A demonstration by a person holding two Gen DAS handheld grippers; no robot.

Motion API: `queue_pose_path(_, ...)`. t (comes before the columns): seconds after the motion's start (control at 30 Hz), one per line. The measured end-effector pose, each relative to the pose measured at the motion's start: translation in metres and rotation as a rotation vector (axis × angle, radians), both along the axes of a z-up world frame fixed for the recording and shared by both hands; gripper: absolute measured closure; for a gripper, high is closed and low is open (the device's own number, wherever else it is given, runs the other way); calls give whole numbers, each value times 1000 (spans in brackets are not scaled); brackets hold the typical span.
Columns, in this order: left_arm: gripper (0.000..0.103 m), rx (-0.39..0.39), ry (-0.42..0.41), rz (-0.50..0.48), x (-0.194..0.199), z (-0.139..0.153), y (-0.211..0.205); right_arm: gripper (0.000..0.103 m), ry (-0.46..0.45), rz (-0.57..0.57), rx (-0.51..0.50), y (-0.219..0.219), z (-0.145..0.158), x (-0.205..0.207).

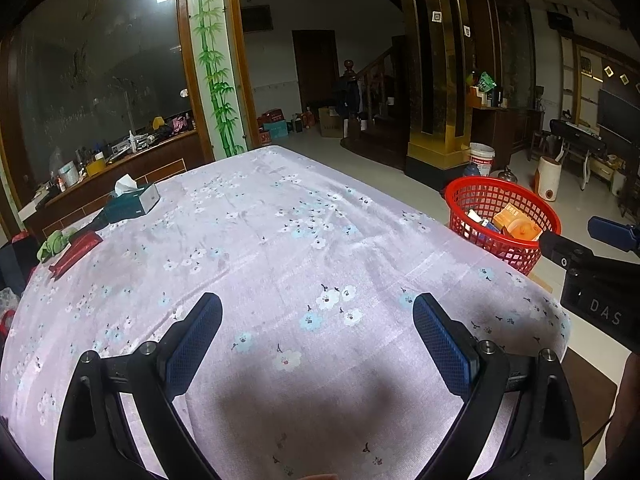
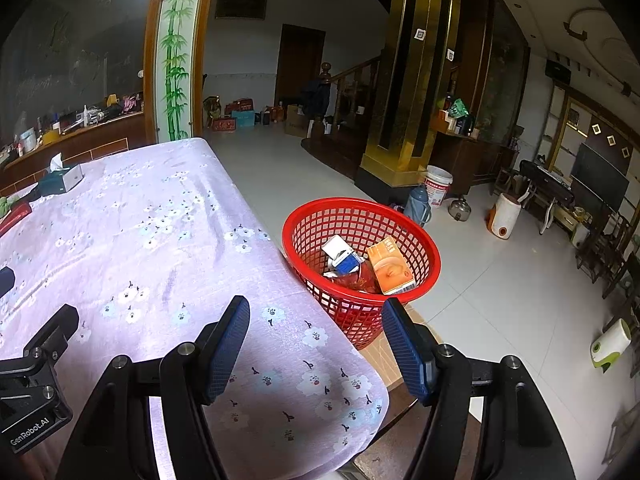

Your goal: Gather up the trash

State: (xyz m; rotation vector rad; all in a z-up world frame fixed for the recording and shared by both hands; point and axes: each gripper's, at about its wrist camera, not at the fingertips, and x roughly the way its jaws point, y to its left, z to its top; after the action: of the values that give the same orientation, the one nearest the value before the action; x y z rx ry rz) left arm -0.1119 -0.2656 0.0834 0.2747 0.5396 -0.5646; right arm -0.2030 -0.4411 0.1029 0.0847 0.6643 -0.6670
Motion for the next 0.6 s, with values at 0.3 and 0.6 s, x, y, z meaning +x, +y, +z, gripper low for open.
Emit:
queue_pose_path(0.3, 8, -2, 5, -2, 0, -1, 1, 30, 7, 1, 0, 2, -3, 2)
queue_pose_path(0.6, 8, -4, 6, -2, 0, -1, 1, 30, 16, 7, -2, 2, -6, 5)
